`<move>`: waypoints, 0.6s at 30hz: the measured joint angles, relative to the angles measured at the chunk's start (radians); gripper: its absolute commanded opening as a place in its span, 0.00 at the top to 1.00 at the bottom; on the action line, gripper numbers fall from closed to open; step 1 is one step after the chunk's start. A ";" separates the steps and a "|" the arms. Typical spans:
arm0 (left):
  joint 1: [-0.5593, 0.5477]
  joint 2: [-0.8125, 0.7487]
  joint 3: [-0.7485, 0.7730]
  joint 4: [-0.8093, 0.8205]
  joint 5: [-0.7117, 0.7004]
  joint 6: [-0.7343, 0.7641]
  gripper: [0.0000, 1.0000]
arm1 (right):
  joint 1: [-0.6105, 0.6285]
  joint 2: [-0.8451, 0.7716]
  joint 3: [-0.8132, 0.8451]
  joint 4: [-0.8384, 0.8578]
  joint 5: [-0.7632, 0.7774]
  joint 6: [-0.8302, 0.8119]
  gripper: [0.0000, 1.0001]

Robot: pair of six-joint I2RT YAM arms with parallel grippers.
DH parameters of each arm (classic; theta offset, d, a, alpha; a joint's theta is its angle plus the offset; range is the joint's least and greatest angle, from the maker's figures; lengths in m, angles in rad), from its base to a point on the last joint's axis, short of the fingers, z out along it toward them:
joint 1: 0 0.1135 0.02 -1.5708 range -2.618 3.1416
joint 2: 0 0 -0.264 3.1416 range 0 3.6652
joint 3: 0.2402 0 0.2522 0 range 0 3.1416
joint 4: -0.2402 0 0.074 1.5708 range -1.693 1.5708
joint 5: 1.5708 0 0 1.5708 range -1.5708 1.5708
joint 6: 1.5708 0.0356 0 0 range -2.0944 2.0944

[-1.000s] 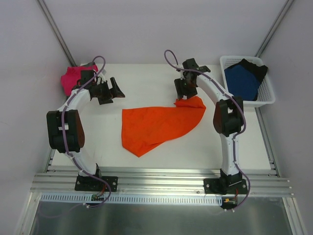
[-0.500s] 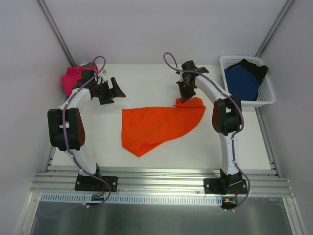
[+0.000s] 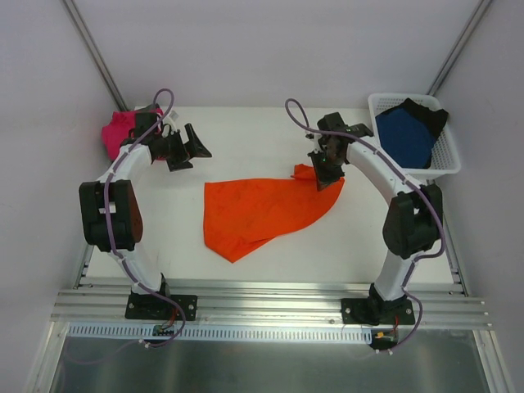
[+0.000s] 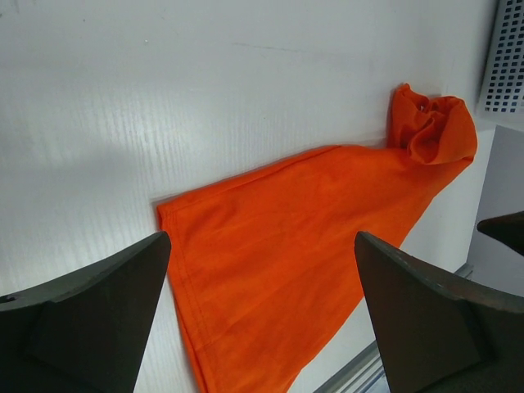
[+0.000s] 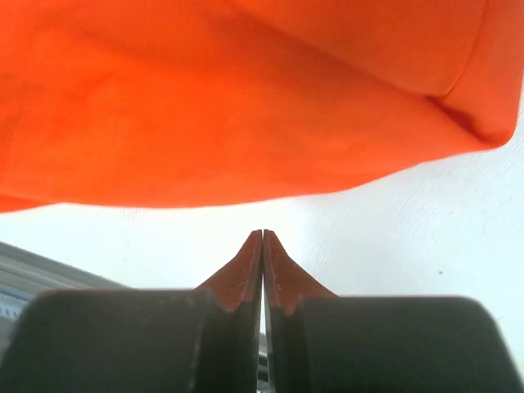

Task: Fold and stack the t-shirts
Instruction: Flatten the tshirt out

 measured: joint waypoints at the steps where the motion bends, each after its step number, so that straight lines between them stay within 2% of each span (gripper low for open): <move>1: 0.000 0.001 0.003 0.000 0.004 -0.005 0.03 | 0.004 -0.023 -0.019 -0.006 -0.001 0.001 0.79; 3: 0.000 0.006 0.010 0.000 0.009 -0.013 0.02 | 0.008 -0.039 -0.032 -0.012 -0.001 0.011 0.56; 4: 0.000 0.011 0.013 0.000 0.012 -0.016 0.02 | 0.010 -0.038 -0.027 -0.012 0.000 0.010 0.41; 5: 0.000 0.016 0.016 0.000 0.014 -0.018 0.01 | 0.011 -0.028 -0.012 -0.015 0.002 0.011 0.37; 7: 0.000 0.026 0.017 0.000 0.020 -0.023 0.01 | 0.011 0.007 0.047 -0.024 0.005 0.008 0.34; 13: 0.000 0.041 0.017 -0.009 0.034 -0.031 0.01 | 0.012 0.188 0.301 0.021 0.006 0.007 0.34; 18: 0.001 0.041 0.017 -0.019 0.033 -0.013 0.01 | 0.017 0.304 0.365 0.042 0.006 0.007 0.34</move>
